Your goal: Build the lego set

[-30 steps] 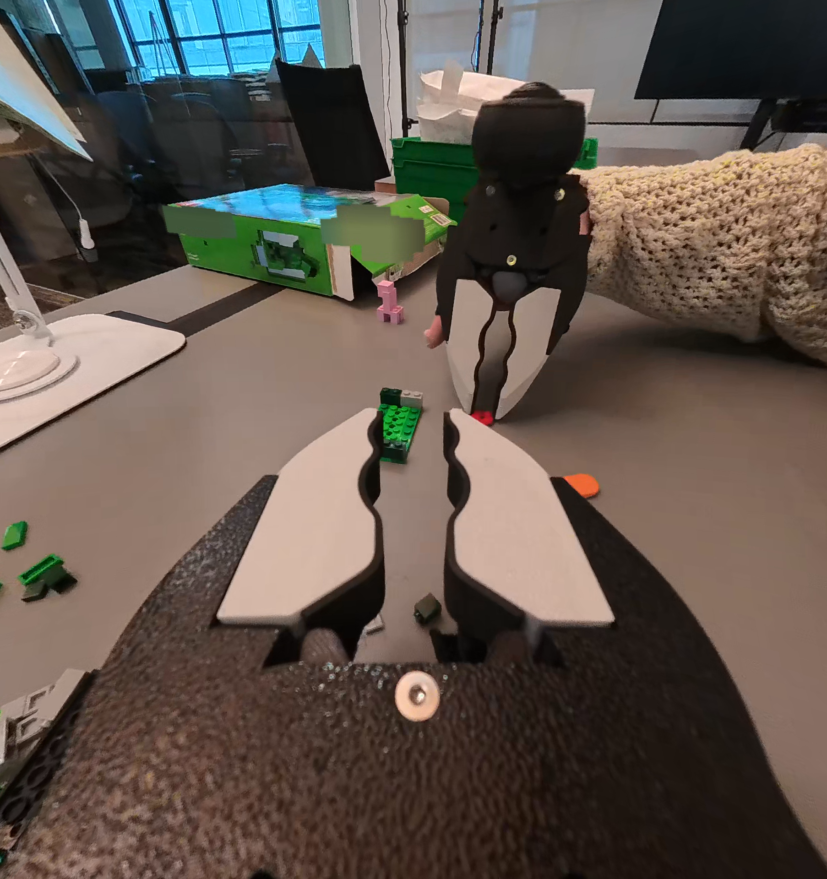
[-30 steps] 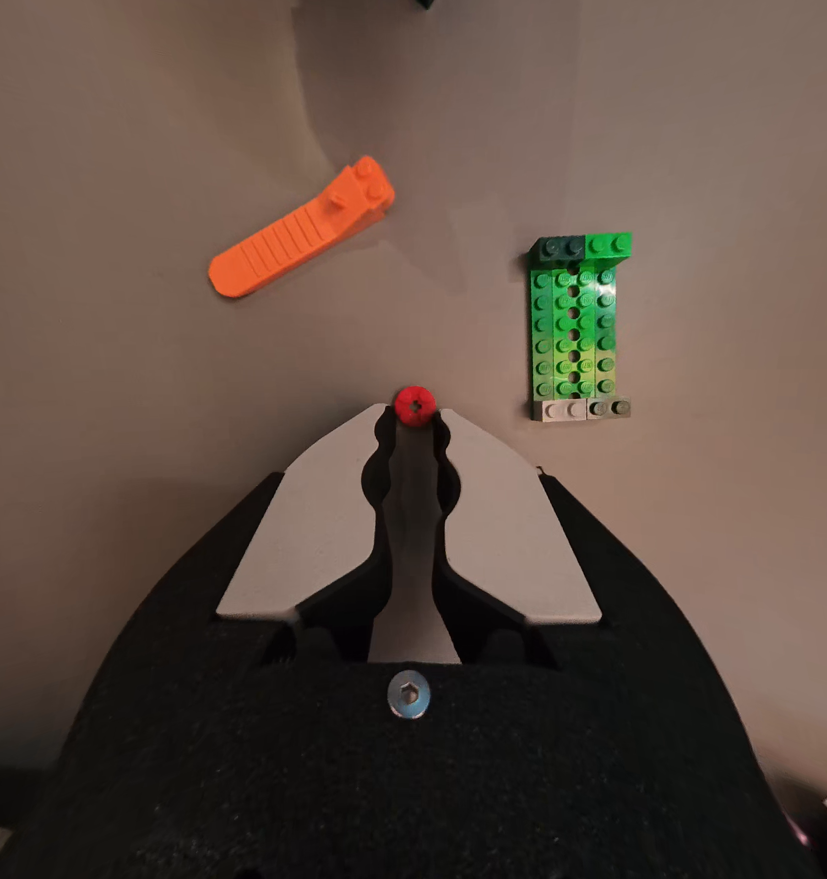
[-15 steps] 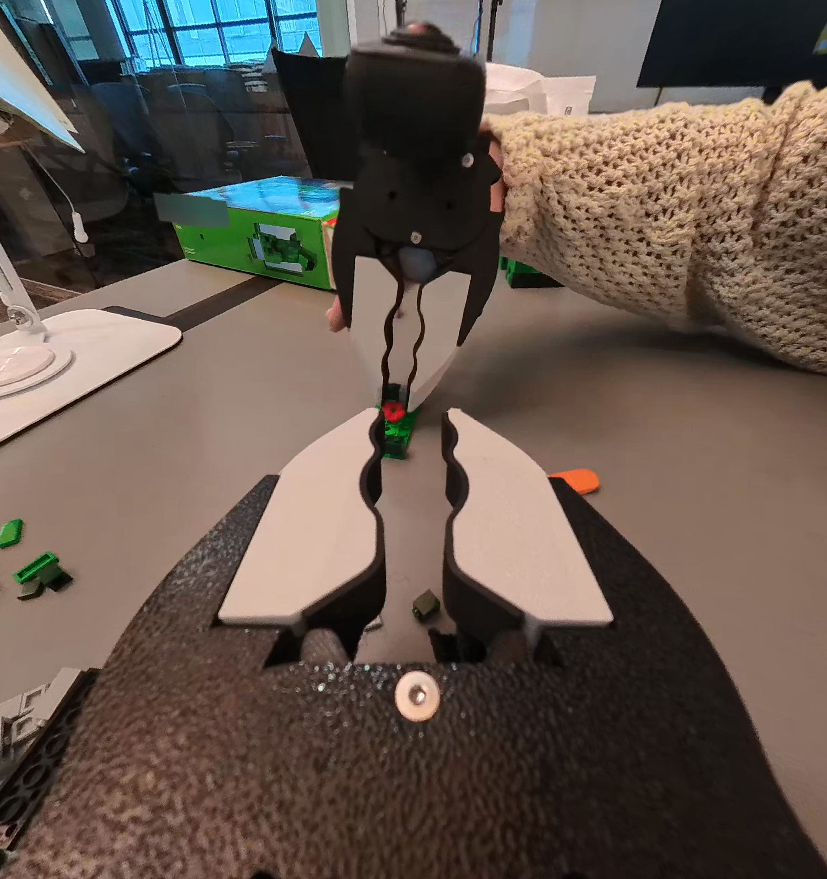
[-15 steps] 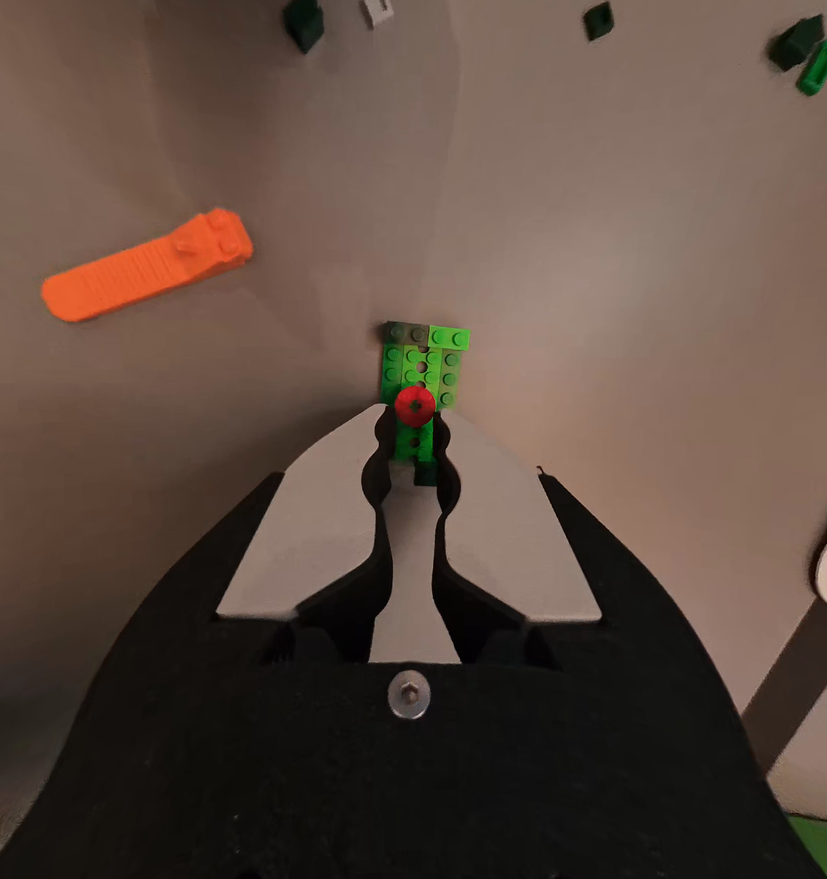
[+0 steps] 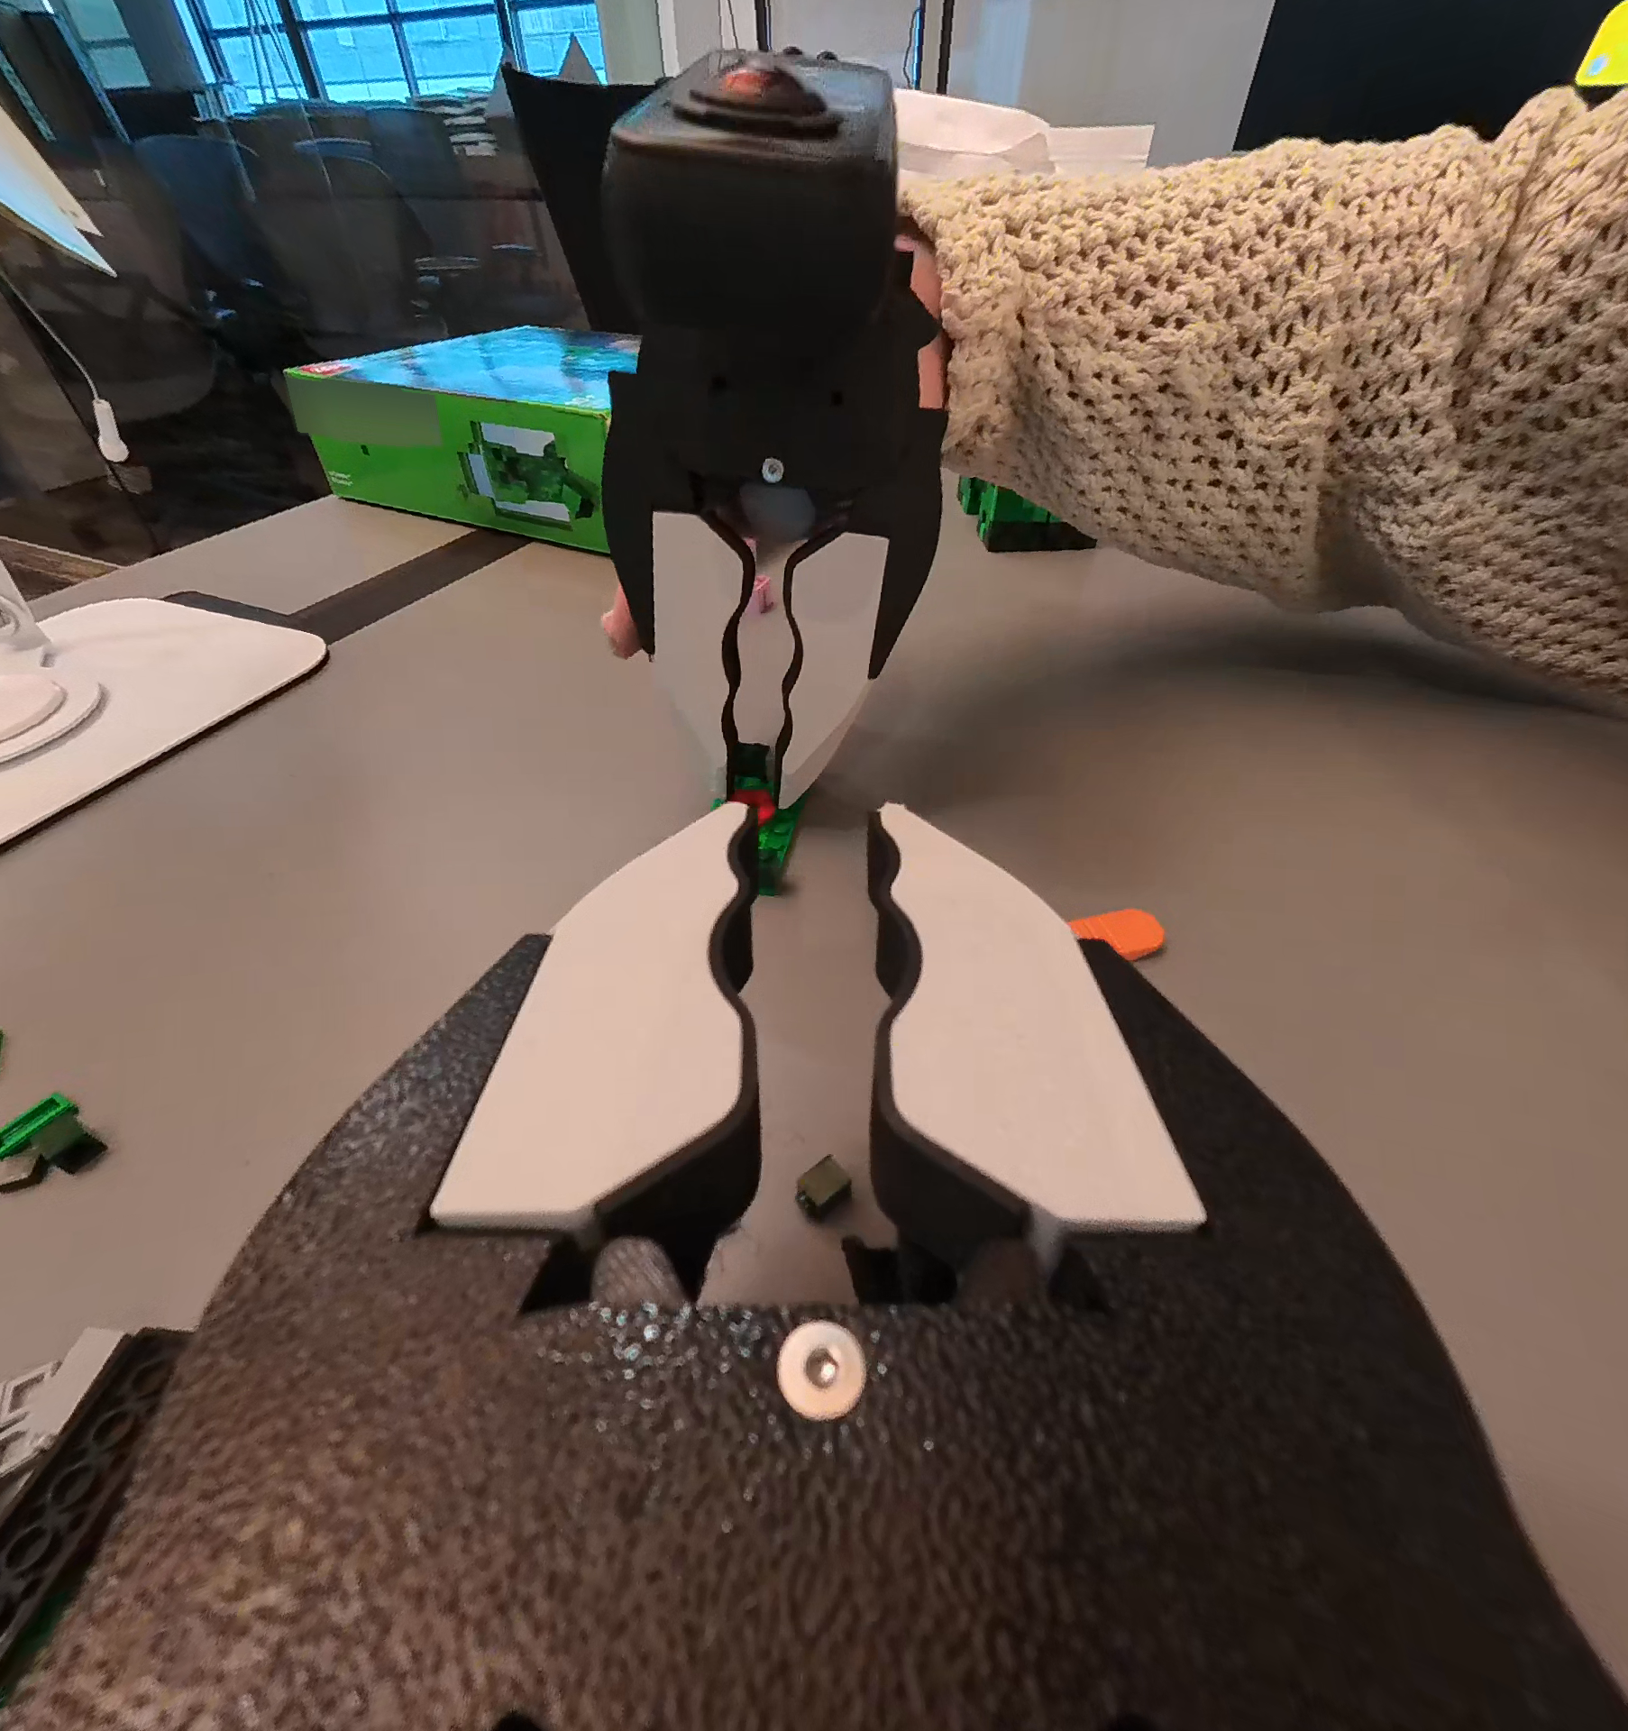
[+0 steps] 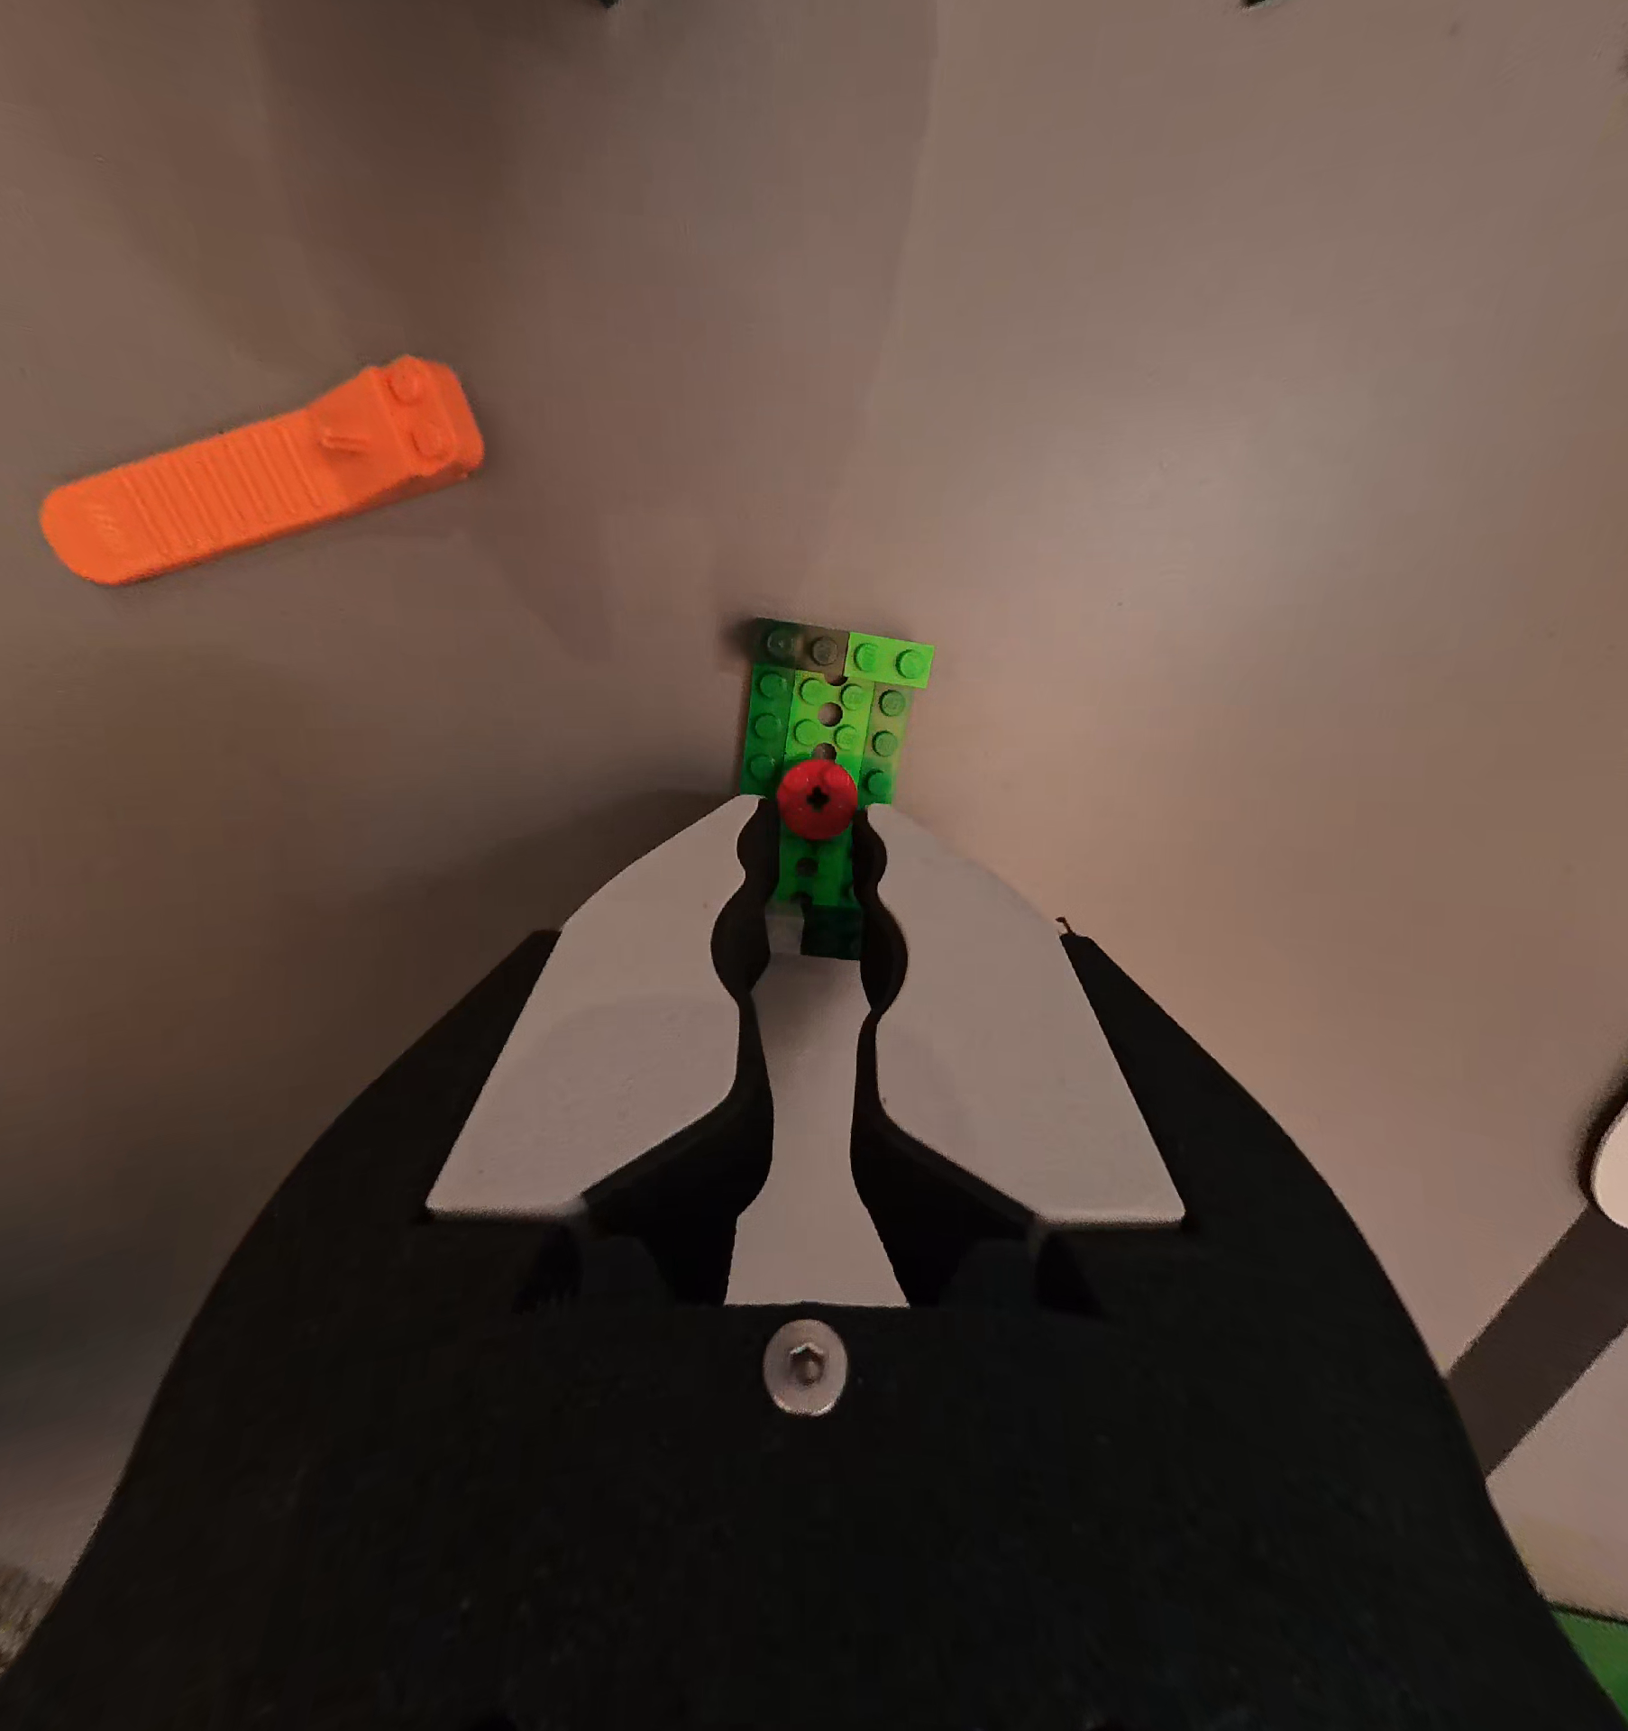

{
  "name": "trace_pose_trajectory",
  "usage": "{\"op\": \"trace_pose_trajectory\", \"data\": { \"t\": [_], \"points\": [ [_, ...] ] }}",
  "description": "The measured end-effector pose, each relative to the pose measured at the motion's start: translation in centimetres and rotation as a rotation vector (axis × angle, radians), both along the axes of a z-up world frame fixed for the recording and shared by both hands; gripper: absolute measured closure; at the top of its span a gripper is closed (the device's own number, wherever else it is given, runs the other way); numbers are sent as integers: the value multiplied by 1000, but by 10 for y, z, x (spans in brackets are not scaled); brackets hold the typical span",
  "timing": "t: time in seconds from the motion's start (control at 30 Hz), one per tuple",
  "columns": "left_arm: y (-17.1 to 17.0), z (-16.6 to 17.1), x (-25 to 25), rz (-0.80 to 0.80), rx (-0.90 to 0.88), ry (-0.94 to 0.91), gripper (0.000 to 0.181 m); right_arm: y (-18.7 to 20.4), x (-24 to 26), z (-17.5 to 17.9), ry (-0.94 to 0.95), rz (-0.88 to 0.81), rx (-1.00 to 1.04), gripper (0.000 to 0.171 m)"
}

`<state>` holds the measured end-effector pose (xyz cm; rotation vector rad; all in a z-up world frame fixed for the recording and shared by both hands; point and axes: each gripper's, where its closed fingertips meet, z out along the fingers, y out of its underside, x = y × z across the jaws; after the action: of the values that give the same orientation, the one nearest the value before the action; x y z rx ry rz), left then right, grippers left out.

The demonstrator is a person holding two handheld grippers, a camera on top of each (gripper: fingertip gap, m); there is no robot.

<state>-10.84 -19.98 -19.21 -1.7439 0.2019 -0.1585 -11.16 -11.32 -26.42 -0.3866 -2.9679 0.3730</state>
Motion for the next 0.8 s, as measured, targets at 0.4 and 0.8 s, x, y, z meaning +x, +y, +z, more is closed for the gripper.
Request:
{"op": "trace_pose_trajectory", "data": {
  "t": [0.4,0.8],
  "points": [
    [1,-4,3,-14,-15,-5,160,0,0,-1,-17,-19,-15,157],
    [2,-5,2,-3,-29,29,153,2,2,10,17,-74,-69,147]
  ]
}}
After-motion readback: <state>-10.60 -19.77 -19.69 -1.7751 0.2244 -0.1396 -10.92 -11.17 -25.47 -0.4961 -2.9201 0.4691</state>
